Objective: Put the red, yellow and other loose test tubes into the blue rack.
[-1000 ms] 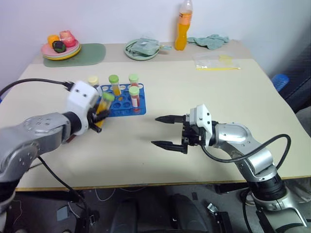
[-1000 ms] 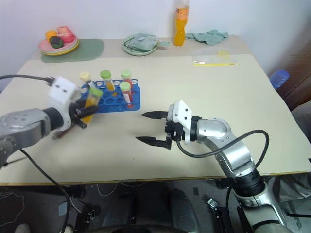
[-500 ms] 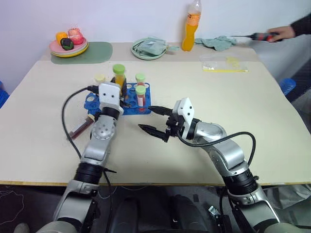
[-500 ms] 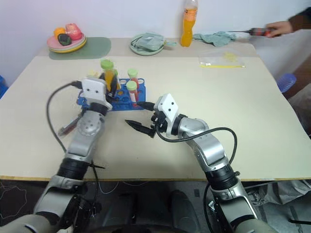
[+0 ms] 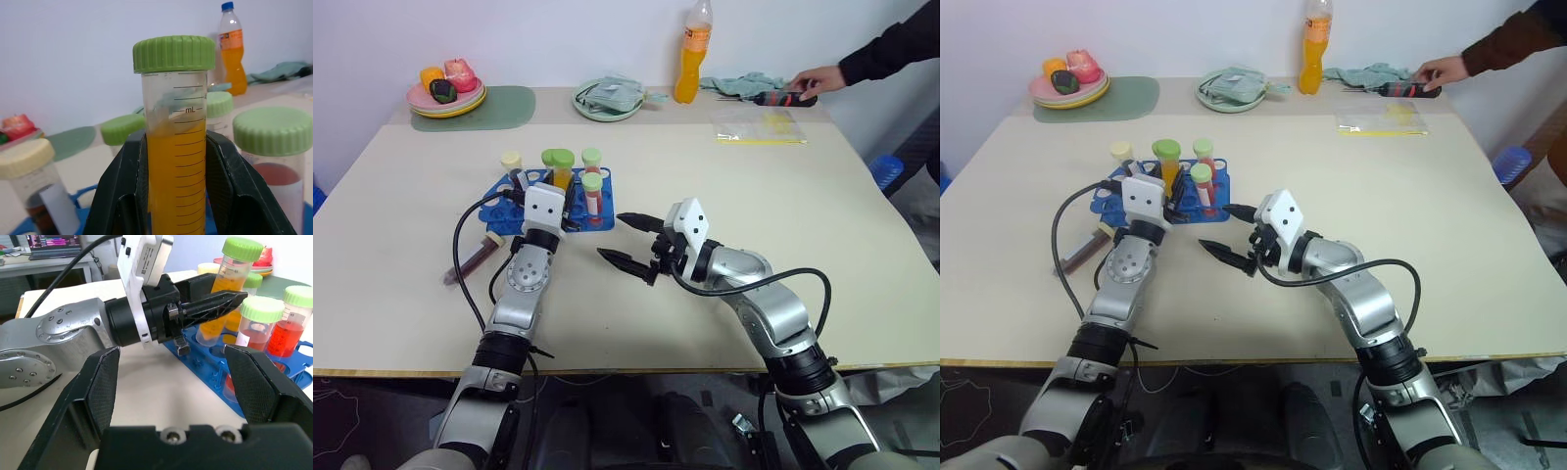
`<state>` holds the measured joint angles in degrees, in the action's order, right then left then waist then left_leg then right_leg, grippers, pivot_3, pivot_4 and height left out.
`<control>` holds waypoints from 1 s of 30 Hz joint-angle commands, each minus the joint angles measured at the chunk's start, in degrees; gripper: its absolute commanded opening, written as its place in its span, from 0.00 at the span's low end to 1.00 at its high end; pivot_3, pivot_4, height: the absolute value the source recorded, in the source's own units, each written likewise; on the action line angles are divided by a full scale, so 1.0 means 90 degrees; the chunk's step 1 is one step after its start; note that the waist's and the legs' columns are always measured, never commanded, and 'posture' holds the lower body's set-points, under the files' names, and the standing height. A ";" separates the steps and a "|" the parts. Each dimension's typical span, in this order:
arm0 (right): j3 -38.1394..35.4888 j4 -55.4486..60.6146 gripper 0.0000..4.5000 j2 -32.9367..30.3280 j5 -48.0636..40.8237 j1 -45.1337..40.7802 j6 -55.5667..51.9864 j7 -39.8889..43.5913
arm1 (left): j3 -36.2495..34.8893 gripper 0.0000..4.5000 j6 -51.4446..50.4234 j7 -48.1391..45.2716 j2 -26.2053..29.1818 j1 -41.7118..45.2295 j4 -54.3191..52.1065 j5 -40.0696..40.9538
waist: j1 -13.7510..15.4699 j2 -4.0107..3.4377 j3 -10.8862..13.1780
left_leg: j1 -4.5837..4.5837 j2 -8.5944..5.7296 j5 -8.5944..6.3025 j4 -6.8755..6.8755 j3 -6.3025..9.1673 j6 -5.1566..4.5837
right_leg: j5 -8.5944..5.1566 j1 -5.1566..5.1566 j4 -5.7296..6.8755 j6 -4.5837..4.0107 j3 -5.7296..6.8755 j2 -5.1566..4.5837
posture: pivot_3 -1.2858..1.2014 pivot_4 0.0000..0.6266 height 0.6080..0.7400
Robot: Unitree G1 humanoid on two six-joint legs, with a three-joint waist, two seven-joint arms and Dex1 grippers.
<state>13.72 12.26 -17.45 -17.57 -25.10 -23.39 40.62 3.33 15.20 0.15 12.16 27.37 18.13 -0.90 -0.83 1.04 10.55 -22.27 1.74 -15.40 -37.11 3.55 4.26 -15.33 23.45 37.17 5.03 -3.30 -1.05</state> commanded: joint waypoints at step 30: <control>-0.0026 0.0370 0.84 -0.0030 -0.0001 0.0077 0.0059 0.0045 | -0.0833 0.87 -0.0299 -0.0535 -0.0418 -0.0267 -0.0618 0.0567 | -0.0021 -0.0001 -0.0001 | 0.0005 0.0000 0.0000 0.0000 0.0000 0.0000 | 0.0000 -0.0005 0.0000 0.0000 0.0001 0.0000 | 0.52 0.24 1.00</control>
<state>14.09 12.75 -17.53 -17.18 -23.82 -23.42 40.84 -2.40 12.60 -4.80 7.94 25.17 16.66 3.07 -1.02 1.03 10.55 -22.22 1.74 -15.40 -37.11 3.55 4.26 -15.33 23.42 37.17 5.03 -3.30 -1.04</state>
